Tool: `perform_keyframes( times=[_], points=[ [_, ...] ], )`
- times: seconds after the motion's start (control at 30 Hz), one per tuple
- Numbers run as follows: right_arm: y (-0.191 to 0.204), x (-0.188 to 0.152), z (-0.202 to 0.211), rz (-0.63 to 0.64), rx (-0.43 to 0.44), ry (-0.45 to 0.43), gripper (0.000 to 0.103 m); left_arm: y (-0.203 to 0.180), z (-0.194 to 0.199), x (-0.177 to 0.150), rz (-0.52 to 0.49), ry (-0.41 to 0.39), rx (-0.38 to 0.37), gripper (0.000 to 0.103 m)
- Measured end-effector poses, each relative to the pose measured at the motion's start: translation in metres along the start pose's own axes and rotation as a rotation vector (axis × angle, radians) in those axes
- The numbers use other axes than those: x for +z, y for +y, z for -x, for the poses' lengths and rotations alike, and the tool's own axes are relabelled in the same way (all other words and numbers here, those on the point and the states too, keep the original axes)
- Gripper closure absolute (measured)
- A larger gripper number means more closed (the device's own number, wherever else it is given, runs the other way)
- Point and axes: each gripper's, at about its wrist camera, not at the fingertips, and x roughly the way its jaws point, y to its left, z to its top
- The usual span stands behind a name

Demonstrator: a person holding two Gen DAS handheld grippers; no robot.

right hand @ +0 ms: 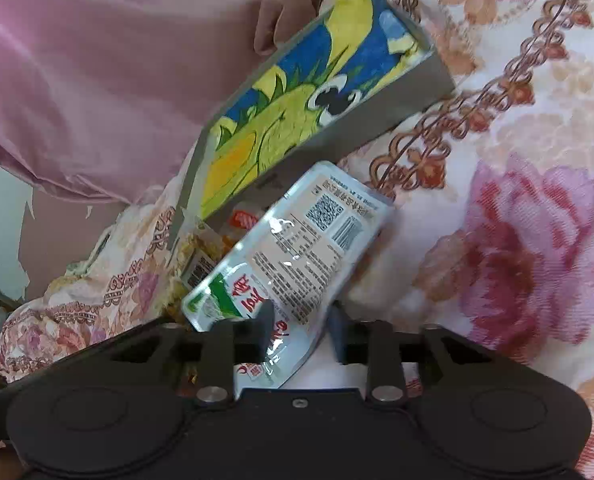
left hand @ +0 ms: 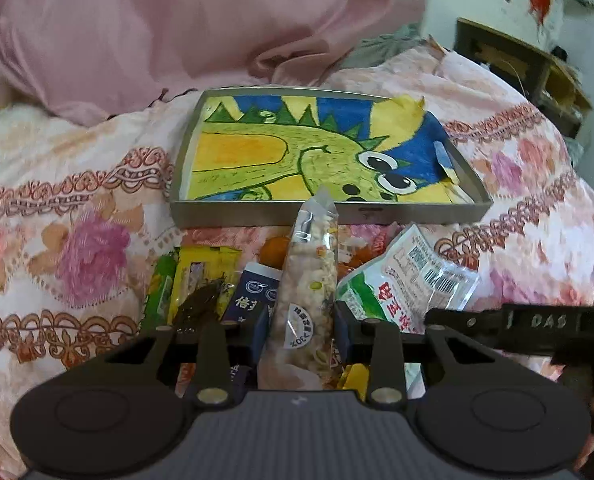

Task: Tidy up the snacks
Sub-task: 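Lift both held snacks and carry them over the grey tray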

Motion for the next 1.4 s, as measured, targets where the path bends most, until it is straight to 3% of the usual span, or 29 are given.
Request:
perform_keyframes(
  times=[0.1, 0.27, 0.33, 0.4, 0.47, 0.5, 0.53, 0.57, 0.7, 0.77, 0.87, 0.97, 1.13, 1.27, 1.4],
  points=[
    [0.001, 0.0, -0.011, -0.006, 0.0, 0.011, 0.054, 0.003, -0.001, 0.001, 0.007, -0.001, -0.004, 0.065],
    [-0.002, 0.005, -0.026, -0.045, 0.098, -0.009, 0.02, 0.006, -0.003, 0.001, 0.018, -0.005, -0.007, 0.065],
    [-0.004, 0.007, -0.032, -0.059, 0.126, -0.023, 0.019, 0.007, -0.002, 0.001, 0.029, -0.007, -0.009, 0.065],
    [-0.002, 0.008, -0.036, -0.041, 0.126, -0.029, 0.022, 0.008, -0.002, 0.001, 0.039, -0.006, -0.009, 0.065],
    [0.002, 0.01, -0.037, -0.027, 0.109, -0.028, 0.049, 0.009, -0.001, 0.001, 0.043, -0.004, 0.0, 0.066],
    [0.003, 0.011, -0.037, -0.038, 0.102, -0.026, 0.055, 0.009, 0.0, 0.001, 0.045, -0.004, 0.005, 0.066],
    [0.002, 0.012, -0.036, -0.052, 0.103, -0.028, 0.069, 0.009, 0.001, 0.001, 0.049, -0.001, 0.011, 0.066],
    [0.002, 0.014, -0.035, -0.059, 0.105, -0.028, 0.076, 0.009, 0.002, 0.001, 0.052, 0.001, 0.017, 0.066],
    [0.018, 0.015, -0.027, 0.003, 0.122, -0.033, 0.083, 0.014, 0.007, 0.002, 0.076, 0.009, 0.068, 0.066],
    [0.028, 0.016, -0.024, 0.017, 0.179, -0.023, 0.089, 0.021, 0.007, 0.002, 0.108, 0.028, 0.091, 0.067],
    [0.046, 0.015, -0.027, 0.065, 0.261, 0.029, 0.087, 0.032, 0.007, 0.002, 0.153, 0.035, 0.081, 0.067],
    [0.059, 0.009, -0.04, 0.158, 0.236, 0.104, 0.081, 0.032, 0.006, 0.002, 0.138, 0.035, 0.11, 0.067],
    [0.051, -0.001, -0.055, 0.137, 0.229, 0.216, 0.081, 0.032, 0.006, 0.001, 0.134, 0.038, 0.107, 0.067],
    [0.045, 0.002, -0.056, 0.079, 0.299, 0.271, 0.069, 0.036, 0.005, 0.002, 0.157, 0.04, 0.097, 0.067],
    [0.057, -0.008, -0.057, 0.148, 0.318, 0.307, 0.073, 0.04, 0.005, 0.002, 0.176, 0.04, 0.083, 0.067]
  ],
)
